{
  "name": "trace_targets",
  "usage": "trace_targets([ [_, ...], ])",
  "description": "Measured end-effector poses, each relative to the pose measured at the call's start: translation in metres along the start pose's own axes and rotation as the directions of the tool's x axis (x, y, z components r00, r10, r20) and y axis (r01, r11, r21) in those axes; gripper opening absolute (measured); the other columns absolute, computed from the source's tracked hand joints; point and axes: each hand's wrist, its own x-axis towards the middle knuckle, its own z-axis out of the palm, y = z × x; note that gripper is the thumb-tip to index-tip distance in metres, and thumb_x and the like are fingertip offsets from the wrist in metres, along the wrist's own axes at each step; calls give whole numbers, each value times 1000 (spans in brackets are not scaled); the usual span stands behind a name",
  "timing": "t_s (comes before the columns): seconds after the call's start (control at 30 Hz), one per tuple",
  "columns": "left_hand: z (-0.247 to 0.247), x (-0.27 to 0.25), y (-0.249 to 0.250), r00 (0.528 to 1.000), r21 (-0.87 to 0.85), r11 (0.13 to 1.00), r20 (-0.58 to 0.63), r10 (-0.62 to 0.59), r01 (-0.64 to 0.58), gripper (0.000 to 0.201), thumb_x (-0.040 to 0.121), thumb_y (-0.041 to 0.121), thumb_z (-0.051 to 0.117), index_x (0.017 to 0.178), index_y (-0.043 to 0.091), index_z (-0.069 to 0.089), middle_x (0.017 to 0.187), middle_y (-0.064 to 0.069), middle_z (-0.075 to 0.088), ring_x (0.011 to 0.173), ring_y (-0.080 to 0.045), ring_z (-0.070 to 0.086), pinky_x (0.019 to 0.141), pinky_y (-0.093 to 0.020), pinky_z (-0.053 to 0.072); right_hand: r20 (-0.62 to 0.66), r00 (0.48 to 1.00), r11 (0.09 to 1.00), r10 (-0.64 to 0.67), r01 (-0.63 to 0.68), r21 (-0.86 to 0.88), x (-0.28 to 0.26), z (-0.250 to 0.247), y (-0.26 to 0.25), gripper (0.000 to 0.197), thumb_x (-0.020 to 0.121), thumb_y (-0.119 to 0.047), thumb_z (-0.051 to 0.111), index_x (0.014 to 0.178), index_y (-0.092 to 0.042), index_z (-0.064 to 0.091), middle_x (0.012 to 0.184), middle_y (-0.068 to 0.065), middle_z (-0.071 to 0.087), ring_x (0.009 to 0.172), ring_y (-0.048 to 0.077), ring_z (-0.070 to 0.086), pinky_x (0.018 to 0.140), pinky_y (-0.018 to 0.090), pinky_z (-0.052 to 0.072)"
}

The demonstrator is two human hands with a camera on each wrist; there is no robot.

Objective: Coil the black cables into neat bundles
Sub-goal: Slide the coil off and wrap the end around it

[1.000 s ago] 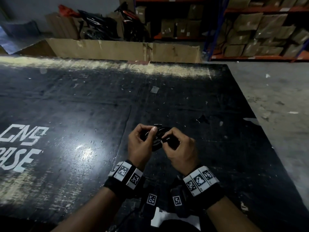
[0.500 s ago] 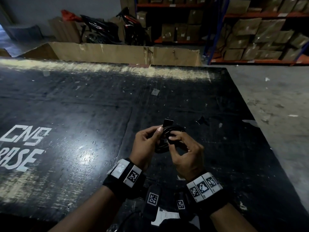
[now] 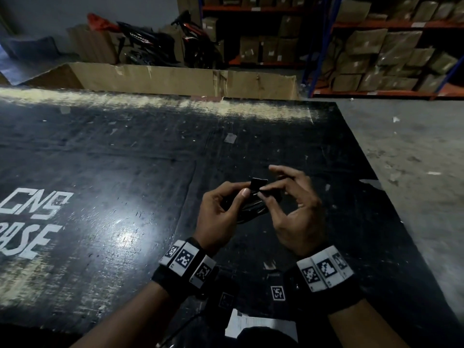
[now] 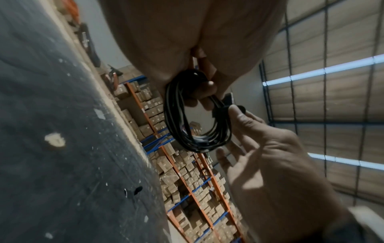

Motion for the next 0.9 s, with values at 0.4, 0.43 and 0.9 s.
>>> trace_targets([
  [0.4, -14, 3, 5, 980, 364, 931, 194, -40, -34, 19, 100, 18, 65, 111, 16, 80, 96, 2, 76, 91, -12, 75, 79, -29, 60, 40, 986, 963, 162, -167, 214, 2, -1, 7, 9, 74, -3, 84, 81, -6, 79, 86, 0, 78, 82, 9, 75, 76, 27, 60],
  [0.43, -15, 3, 4, 977, 367, 930, 207, -57, -24, 18, 100, 18, 64, 110, 17, 80, 96, 2, 76, 91, -13, 75, 79, -29, 60, 48, 982, 955, 182, -188, 228, 1, 0, 6, 12, 73, -1, 84, 82, -5, 77, 84, 1, 77, 79, 8, 75, 74, 24, 59],
  [0.9, -6, 4, 0, 989, 35, 989, 16, -145, 145, 20, 100, 12, 63, 111, 3, 77, 92, -1, 79, 84, -8, 73, 76, -26, 55, 143, 924, 798, 354, -378, 469, 13, 2, 18, 45, 75, -3, 83, 116, -7, 64, 104, 8, 78, 96, 17, 75, 83, 22, 57],
])
